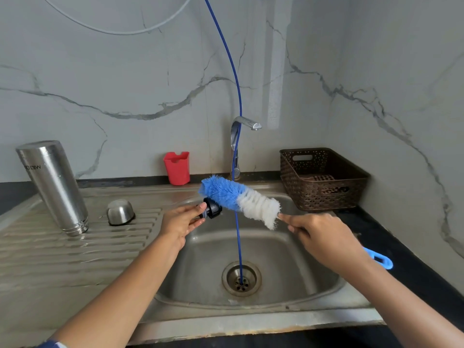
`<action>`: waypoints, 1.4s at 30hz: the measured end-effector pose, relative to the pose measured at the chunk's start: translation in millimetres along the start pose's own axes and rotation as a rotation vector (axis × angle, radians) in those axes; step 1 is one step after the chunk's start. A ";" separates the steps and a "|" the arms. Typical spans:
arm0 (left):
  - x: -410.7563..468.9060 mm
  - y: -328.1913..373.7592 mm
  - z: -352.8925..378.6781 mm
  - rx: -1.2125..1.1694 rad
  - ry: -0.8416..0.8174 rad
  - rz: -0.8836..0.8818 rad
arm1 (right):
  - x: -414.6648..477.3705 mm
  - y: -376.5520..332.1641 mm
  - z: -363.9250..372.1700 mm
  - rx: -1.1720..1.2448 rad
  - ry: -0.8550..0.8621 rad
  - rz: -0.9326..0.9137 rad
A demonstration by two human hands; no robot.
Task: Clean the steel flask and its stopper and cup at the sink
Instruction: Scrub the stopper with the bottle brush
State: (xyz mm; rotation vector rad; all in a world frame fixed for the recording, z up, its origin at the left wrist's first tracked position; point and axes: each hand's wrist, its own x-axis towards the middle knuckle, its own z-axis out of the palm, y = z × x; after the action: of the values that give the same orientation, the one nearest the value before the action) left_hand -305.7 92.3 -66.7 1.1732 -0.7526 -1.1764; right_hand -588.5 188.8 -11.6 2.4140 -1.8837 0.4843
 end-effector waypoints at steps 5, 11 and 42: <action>2.8 4.8 -4.9 0.067 -0.017 0.099 | 0.6 0.5 -7.4 0.052 -0.039 0.020; 3.5 0.6 -3.3 0.217 -0.062 0.269 | 3.5 -5.4 -15.3 0.036 -0.013 0.016; 6.1 15.0 4.2 -0.078 0.133 0.102 | 9.6 -31.3 3.6 0.112 0.040 0.060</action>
State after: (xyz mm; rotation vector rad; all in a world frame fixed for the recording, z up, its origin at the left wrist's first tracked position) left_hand -303.6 84.7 -52.0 1.1237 -0.6527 -1.0242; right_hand -555.9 187.2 -7.5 2.4006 -1.9683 0.6538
